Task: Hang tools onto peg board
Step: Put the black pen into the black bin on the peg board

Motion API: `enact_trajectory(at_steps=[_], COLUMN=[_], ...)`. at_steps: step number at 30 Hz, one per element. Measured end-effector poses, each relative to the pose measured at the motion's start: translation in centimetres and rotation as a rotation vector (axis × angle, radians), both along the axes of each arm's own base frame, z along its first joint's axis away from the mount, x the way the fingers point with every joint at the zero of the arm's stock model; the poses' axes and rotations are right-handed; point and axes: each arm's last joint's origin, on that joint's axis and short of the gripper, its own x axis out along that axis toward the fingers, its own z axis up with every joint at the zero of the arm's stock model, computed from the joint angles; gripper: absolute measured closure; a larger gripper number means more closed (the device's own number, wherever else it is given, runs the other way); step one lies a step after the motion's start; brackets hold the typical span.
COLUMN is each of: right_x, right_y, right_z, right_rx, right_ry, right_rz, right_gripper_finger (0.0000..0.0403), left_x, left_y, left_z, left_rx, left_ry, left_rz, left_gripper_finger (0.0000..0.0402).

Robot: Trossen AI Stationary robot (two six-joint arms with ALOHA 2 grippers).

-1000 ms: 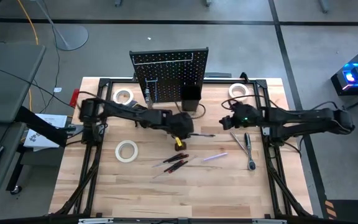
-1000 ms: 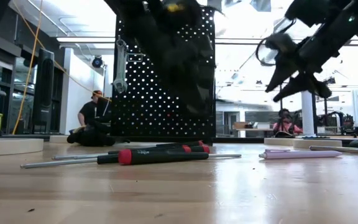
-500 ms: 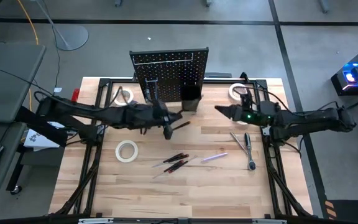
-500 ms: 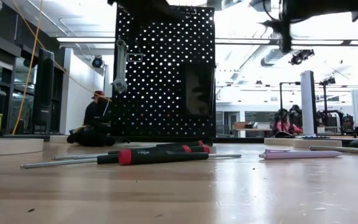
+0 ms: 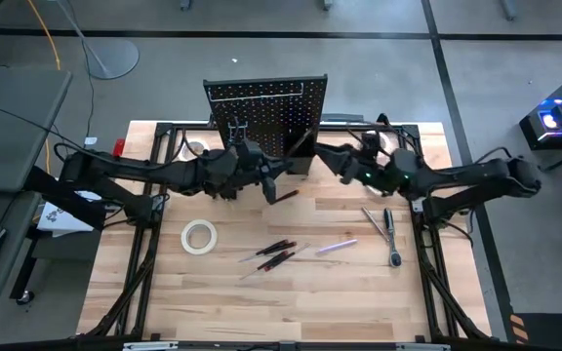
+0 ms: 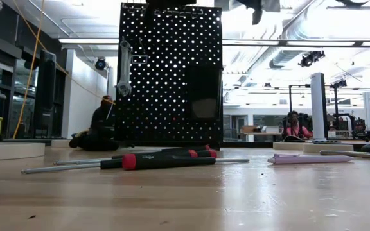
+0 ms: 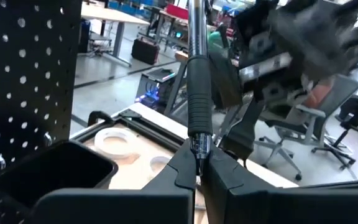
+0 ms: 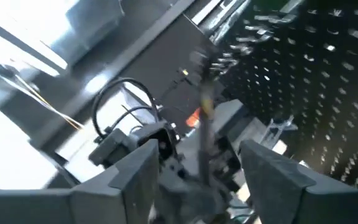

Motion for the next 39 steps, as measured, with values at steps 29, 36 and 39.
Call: enact_trajectory(at_steps=[29, 36, 39], right_x=[4.8, 4.8, 4.8], right_y=[-1.4, -1.4, -1.4], right_z=[3.6, 3.8, 3.8], right_rx=[-0.005, -0.014, -0.015], right_ry=[0.184, 0.168, 0.167], right_rz=[0.025, 0.024, 0.028], right_gripper_finger=[0.0321, 0.0388, 0.039], left_x=[0.0, 0.0, -0.1], left_y=[-0.4, -0.4, -0.4], left_z=[0.5, 0.5, 0.4], left_rx=[0.001, 0.002, 0.004], left_ry=[-0.048, -0.046, -0.035], left_rz=[0.013, 0.016, 0.015], left_gripper_finger=[0.0401, 0.0401, 0.0402])
